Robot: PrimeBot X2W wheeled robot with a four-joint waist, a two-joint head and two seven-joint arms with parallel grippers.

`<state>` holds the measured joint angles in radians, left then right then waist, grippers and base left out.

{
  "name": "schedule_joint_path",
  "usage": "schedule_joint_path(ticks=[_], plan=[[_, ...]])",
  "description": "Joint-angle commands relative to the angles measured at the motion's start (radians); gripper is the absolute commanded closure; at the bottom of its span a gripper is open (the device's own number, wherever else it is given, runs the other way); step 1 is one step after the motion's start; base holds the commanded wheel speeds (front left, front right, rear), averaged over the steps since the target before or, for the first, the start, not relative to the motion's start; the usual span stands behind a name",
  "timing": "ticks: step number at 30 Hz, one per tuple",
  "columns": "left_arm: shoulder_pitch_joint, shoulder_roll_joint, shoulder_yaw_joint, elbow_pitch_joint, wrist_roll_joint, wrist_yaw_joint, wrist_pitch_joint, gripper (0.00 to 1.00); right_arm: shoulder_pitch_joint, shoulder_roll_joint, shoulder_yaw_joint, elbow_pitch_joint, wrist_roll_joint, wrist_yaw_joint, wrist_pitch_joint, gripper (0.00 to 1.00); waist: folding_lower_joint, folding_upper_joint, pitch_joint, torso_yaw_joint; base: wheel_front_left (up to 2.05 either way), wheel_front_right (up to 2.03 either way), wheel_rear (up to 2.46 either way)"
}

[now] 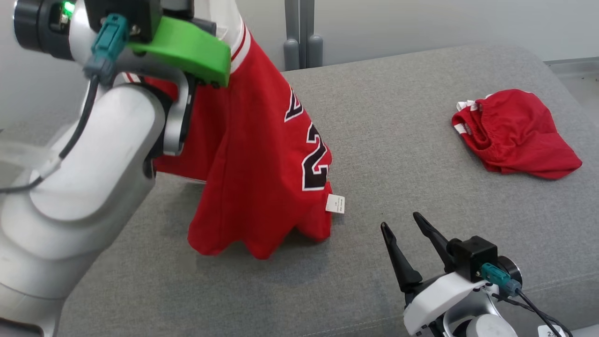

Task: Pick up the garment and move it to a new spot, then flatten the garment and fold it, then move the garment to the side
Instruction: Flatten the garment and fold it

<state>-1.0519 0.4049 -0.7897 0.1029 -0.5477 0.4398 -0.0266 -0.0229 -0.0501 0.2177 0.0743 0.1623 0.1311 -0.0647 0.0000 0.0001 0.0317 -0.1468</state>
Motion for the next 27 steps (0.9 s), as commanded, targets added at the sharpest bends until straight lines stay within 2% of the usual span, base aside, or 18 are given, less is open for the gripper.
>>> schedule_joint_path(ticks=[1, 7, 13, 17, 27], plan=[[-0.03, -0.004, -0.003, 0.025, 0.014, -0.003, 0.01, 1.0, -0.006, -0.001, 0.006, 0.005, 0.005, -0.001, -0.009, 0.0, 0.0, -0.0001, -0.002, -0.009, 0.0, 0.0, 0.0], [-0.14, -0.054, -0.016, 0.195, 0.03, -0.013, 0.052, 1.0, -0.021, -0.001, 0.038, 0.027, 0.026, -0.001, -0.024, 0.0, 0.0, -0.0001, 0.002, -0.063, 0.0, 0.0, 0.0], [-0.204, -0.099, 0.003, 0.352, 0.009, -0.017, 0.041, 1.0, -0.039, -0.001, 0.047, 0.039, 0.035, -0.001, -0.042, 0.0, 0.0, -0.0001, 0.045, -0.103, 0.0, 0.0, 0.0], [-0.155, -0.089, 0.007, 0.458, -0.012, -0.017, 0.052, 1.0, -0.052, -0.001, 0.039, 0.042, 0.041, -0.001, -0.054, 0.0, 0.0, -0.0001, 0.082, -0.109, 0.0, 0.0, 0.0], [0.015, -0.006, 0.033, 0.671, -0.085, -0.041, 0.042, 1.0, -0.082, -0.001, 0.021, 0.042, 0.014, -0.001, -0.06, 0.0, 0.0, -0.0001, 0.145, -0.065, 0.0, 0.0, 0.0]])
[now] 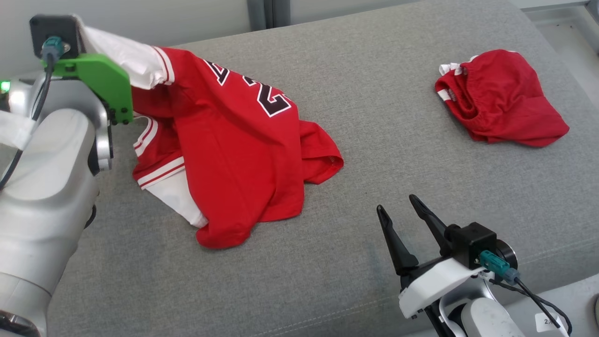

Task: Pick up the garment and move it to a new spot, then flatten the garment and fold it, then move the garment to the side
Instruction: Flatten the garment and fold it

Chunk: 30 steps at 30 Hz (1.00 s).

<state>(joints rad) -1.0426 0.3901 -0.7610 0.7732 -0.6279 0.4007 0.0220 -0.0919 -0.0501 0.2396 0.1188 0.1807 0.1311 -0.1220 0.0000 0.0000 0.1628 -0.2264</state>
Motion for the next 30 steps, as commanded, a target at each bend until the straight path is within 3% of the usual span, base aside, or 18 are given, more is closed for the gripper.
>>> schedule_joint_path(ticks=[1, 3, 4, 5, 7, 23, 30], plan=[[0.019, 0.013, 0.008, 0.015, -0.012, -0.003, -0.01, 1.0, -0.017, -0.001, 0.001, -0.003, -0.007, -0.001, -0.001, 0.0, 0.0, 0.0, 0.017, 0.02, 0.0, 0.0, 0.0], [0.039, 0.019, 0.018, 0.041, -0.025, -0.006, -0.021, 1.0, -0.02, -0.001, 0.006, -0.004, -0.011, -0.001, 0.002, 0.0, 0.0, 0.0, 0.021, 0.026, 0.0, 0.0, 0.0], [0.047, 0.022, 0.021, 0.052, -0.03, -0.011, -0.029, 0.84, -0.022, -0.001, 0.008, -0.005, -0.015, -0.001, 0.004, 0.0, 0.0, 0.0, 0.024, 0.028, 0.0, 0.0, 0.0], [0.056, 0.027, 0.026, 0.063, -0.036, -0.013, -0.036, 0.58, -0.025, -0.001, 0.012, -0.006, -0.018, -0.001, 0.006, 0.0, 0.0, 0.0, 0.027, 0.029, 0.0, 0.0, 0.0], [0.072, 0.031, 0.035, 0.085, -0.047, -0.02, -0.047, 1.0, -0.029, -0.001, 0.015, -0.009, -0.023, -0.001, 0.01, 0.0, 0.0, 0.0, 0.033, 0.031, 0.0, 0.0, 0.0], [0.207, 0.002, 0.082, 0.157, -0.135, -0.073, -0.151, 1.0, 0.0, -0.001, -0.007, -0.04, -0.052, -0.001, 0.038, 0.0, 0.0, 0.0, 0.027, 0.1, 0.0, 0.0, 0.0], [0.306, -0.015, 0.099, 0.163, -0.17, -0.074, -0.192, 1.0, 0.008, -0.001, -0.006, -0.047, -0.054, -0.001, 0.052, 0.0, 0.0, 0.0, 0.0, 0.141, 0.0, 0.0, 0.0]])
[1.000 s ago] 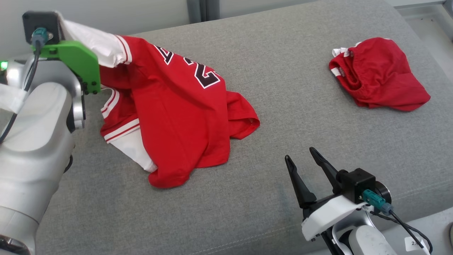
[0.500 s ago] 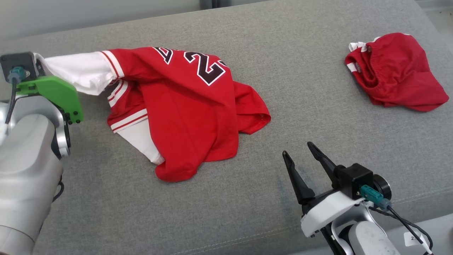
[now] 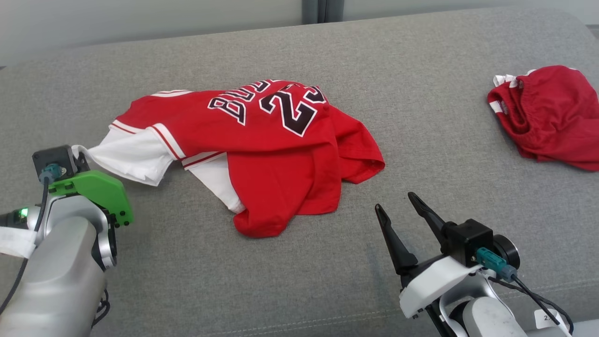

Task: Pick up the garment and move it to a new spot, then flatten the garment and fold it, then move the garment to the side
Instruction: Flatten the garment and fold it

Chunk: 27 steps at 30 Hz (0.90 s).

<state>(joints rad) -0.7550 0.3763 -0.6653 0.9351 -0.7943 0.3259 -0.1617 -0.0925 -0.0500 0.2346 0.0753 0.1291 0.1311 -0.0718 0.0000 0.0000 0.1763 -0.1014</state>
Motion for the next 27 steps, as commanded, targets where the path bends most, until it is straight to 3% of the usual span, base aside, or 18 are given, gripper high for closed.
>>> schedule_joint_path(ticks=[1, 15, 16, 17, 27], plan=[[0.029, -0.003, 0.006, 0.001, -0.009, 0.002, -0.01, 1.0, 0.01, -0.001, -0.003, -0.004, -0.003, -0.001, 0.003, 0.0, 0.0, 0.0, -0.016, 0.02, 0.0, 0.0, 0.0], [0.178, -0.051, 0.034, -0.024, -0.072, 0.016, -0.047, 1.0, 0.031, -0.001, -0.011, -0.019, -0.008, -0.001, 0.018, 0.0, 0.0, 0.0, -0.051, 0.062, 0.0, 0.0, 0.0], [0.184, -0.054, 0.035, -0.027, -0.074, 0.017, -0.052, 0.24, 0.031, -0.001, -0.01, -0.019, -0.007, -0.001, 0.018, 0.0, 0.0, 0.0, -0.054, 0.064, 0.0, 0.0, 0.0], [0.19, -0.056, 0.039, -0.029, -0.08, 0.018, -0.054, 0.0, 0.032, -0.001, -0.009, -0.019, -0.006, -0.001, 0.019, 0.0, 0.0, 0.0, -0.056, 0.066, 0.0, 0.0, 0.0], [0.247, -0.068, 0.088, -0.074, -0.107, -0.02, -0.097, 0.0, 0.045, -0.001, -0.012, -0.013, 0.002, -0.001, 0.02, 0.0, 0.0, 0.0, -0.088, 0.085, 0.0, 0.0, 0.0]])
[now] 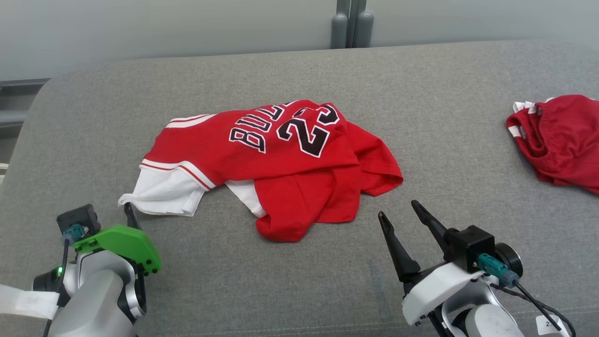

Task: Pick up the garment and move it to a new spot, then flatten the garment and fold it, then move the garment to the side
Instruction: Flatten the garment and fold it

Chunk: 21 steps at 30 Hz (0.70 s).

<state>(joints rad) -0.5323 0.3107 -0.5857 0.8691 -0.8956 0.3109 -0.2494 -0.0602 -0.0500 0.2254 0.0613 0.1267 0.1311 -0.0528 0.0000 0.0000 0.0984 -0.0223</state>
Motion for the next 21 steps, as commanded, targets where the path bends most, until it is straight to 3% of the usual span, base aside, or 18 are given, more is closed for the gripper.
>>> schedule_joint_path(ticks=[1, 6, 16, 21], plan=[[0.038, -0.005, 0.019, -0.017, -0.009, -0.007, -0.01, 0.0, 0.015, -0.001, -0.003, 0.003, 0.006, -0.001, 0.001, 0.0, 0.0, 0.0, -0.016, 0.008, 0.0, 0.0, 0.0], [0.087, -0.004, 0.056, -0.072, 0.01, -0.007, -0.016, 0.0, 0.022, -0.001, -0.005, 0.007, 0.012, -0.001, 0.001, 0.0, 0.0, 0.0, -0.038, 0.017, 0.0, 0.0, 0.0], [0.261, -0.009, 0.195, -0.371, 0.154, 0.018, -0.016, 0.0, 0.055, -0.001, -0.009, 0.019, 0.027, -0.001, 0.009, 0.0, 0.0, 0.0, -0.091, 0.056, 0.0, 0.0, 0.0], [0.36, -0.056, 0.281, -0.597, 0.273, -0.038, -0.016, 0.0, 0.063, -0.001, -0.015, 0.02, 0.037, -0.001, 0.011, 0.0, 0.0, 0.0, -0.106, 0.072, 0.0, 0.0, 0.0]])
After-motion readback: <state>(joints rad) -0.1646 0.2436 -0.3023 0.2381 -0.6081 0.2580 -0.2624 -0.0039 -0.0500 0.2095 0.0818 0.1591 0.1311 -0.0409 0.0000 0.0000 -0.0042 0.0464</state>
